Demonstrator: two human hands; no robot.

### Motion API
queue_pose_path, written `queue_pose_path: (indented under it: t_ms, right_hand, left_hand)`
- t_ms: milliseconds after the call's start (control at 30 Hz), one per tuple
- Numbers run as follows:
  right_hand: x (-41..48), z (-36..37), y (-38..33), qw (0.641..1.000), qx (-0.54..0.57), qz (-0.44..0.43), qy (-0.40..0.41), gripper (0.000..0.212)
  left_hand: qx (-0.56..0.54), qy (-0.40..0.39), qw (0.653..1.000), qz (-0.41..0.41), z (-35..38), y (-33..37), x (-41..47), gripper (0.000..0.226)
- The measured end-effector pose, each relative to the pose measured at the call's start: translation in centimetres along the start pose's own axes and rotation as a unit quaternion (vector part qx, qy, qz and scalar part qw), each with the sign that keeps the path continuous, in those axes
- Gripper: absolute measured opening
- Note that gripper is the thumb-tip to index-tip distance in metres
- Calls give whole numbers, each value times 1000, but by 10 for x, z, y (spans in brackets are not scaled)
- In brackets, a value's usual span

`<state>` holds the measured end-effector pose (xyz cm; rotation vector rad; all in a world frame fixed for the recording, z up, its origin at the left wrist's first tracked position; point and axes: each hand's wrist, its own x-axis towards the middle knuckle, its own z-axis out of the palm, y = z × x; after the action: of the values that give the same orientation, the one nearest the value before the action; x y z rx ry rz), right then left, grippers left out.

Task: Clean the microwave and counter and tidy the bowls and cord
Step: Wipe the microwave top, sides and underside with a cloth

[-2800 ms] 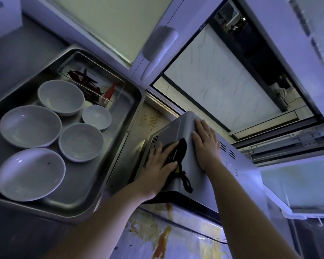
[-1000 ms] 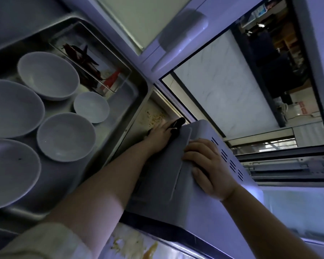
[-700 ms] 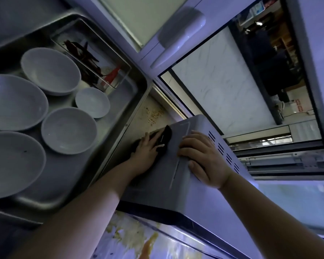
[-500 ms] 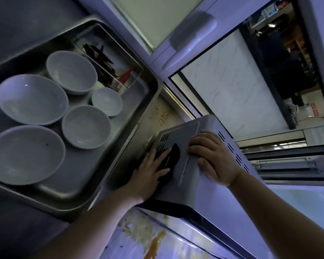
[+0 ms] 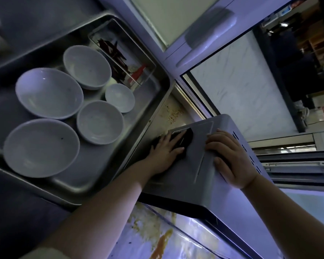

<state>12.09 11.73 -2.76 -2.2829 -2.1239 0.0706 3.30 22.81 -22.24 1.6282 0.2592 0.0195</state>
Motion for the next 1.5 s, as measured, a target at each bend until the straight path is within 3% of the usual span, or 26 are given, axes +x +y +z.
queue_pose_path:
  t_ms: [300,467,600,733,900,1100,1267,1500]
  right_hand:
    - [2,1,-1,1000,-3,1,-1,55]
    - [2,0,-2,1000,-1,1,-1,55]
    - [2,0,-1,1000,-14,1,-6,54]
    - [1,-1,-1,1000,-23,2,-14,52]
    - [1,-1,-1,999,-28,5,-21,53]
    - [0,-1,-2,999,-29,10,-12,40]
    - [-2,-2,-1,999,-50,8,-7,45]
    - [-7,-1,-2,997,-48,49,17,48]
  left_hand:
    - [-4,6,998,69,7,15,-87,55]
    - [-37,30,999,25,25,-9,-144,56]
    - [-54,24,998,-31,16,-10,-112,53]
    - [-1,28,1000,-12,10,-4,-36,73]
    - [37,-3,999,-13,2,11,25,54]
    - [-29,21,999,22,7,-9,-66,62]
    - [-113,23,993,5,15,-6,-121,52]
    - [-62,63,988,129,19,53,-115,56]
